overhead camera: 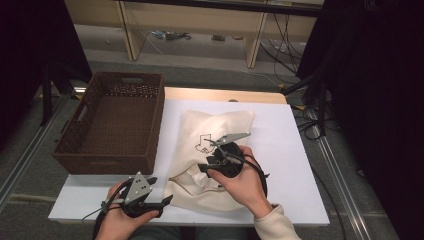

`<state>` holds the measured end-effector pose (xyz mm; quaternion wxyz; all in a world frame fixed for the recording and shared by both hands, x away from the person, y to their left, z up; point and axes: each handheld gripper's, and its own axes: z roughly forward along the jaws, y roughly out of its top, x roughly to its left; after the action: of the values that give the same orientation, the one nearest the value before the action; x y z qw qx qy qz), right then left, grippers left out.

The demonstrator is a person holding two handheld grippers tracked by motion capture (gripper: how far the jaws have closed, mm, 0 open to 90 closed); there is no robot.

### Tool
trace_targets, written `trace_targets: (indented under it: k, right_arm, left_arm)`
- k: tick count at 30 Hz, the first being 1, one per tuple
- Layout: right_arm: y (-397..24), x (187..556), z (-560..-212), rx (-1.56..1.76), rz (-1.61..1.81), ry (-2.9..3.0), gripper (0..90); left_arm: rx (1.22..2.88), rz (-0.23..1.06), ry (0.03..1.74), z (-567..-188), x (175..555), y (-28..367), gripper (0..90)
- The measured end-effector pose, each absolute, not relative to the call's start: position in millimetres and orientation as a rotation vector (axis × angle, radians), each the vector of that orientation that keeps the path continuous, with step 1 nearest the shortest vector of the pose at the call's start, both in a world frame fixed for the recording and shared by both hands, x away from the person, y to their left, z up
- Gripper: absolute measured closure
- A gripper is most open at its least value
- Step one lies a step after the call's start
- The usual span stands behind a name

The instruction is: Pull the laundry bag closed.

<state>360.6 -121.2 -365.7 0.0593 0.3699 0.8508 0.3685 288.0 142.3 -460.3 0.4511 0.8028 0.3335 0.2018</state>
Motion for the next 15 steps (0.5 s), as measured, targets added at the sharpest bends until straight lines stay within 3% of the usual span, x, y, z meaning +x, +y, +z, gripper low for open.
trace_targets:
  k: [15]
  right_arm:
    - [-116.7,359.0,-371.4,1.115,1.099,2.585,63.3]
  left_arm:
    - [1.999,0.436,0.871,-464.6,286.2,141.0,24.8]
